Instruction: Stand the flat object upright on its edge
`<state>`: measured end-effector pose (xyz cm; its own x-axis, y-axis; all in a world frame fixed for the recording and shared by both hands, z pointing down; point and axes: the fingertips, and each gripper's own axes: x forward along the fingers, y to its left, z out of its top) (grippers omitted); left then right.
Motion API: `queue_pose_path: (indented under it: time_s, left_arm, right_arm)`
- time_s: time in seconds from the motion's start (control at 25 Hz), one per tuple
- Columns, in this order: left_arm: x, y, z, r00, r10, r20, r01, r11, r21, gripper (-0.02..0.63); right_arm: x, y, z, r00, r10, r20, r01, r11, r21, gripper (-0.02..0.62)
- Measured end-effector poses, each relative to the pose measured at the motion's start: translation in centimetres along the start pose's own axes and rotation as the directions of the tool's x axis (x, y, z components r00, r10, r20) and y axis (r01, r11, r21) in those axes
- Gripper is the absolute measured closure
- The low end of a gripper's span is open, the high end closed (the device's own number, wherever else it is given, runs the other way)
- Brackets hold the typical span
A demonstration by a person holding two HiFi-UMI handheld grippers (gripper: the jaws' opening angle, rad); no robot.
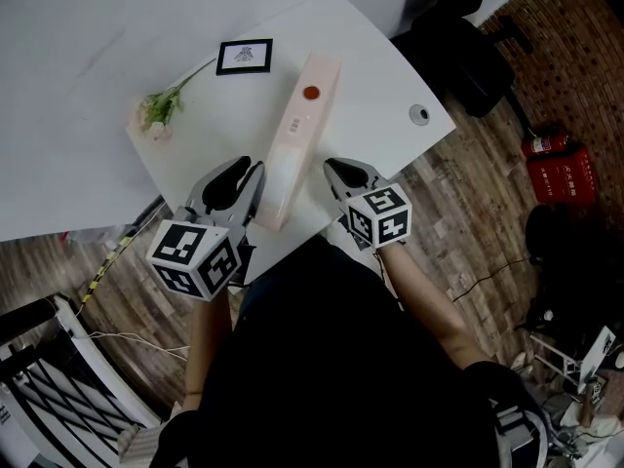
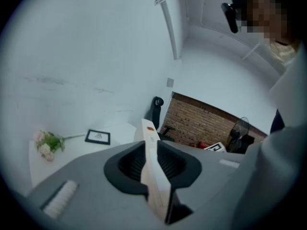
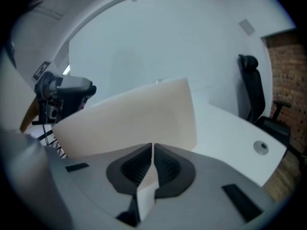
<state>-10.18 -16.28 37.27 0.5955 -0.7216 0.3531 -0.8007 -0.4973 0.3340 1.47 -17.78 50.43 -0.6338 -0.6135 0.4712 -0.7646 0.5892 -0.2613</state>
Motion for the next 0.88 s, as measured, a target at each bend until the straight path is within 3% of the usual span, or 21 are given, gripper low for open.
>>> queue_pose_path:
  time_s: [0.08,0.16,0.36,0.44,0.56,0.72,0.88]
  left_arm:
    - [-1.2,0.3,1.9,0.992,0.068,0.105,-0.078,0.993,0.09,0.595]
    - [-2.4,0.1,4.1,0.971,0.115,0.208,-0.147,0.978,0.148,0.595]
    - [-5.2,-1.1,9.8,0.89,0.187,0.417,-0.3,0.927,0.224,0.595]
    - [-6.4,-1.7,12.5,0.853,0.191,0.486,-0.339,0.911,0.235,0.596]
    - [-8.3,-2.8,16.6,0.809,0.18,0.559,-0.356,0.908,0.222,0.595]
    - [-9.7,-5.3,19.5,0.787,0.154,0.597,-0.354,0.906,0.232,0.595]
    - [-9.4,-6.4,19.5,0.788,0.175,0.59,-0.396,0.878,0.268,0.595]
  right_arm:
    - [-2.1,-0.2,3.9,0.992,-0.073,0.104,0.079,0.995,-0.054,0.578]
    - [-4.7,0.1,8.8,0.964,-0.126,0.233,0.156,0.981,-0.118,0.58]
    - [-11.4,1.9,21.3,0.831,-0.179,0.527,0.354,0.901,-0.252,0.583]
    - [-13.6,3.1,25.2,0.778,-0.165,0.607,0.4,0.874,-0.276,0.583]
    - [-16.5,5.0,29.4,0.717,-0.134,0.685,0.434,0.854,-0.287,0.583]
    - [-18.6,7.1,31.4,0.696,-0.097,0.712,0.406,0.87,-0.279,0.583]
    - [-18.4,7.0,30.8,0.71,-0.096,0.698,0.398,0.872,-0.285,0.583]
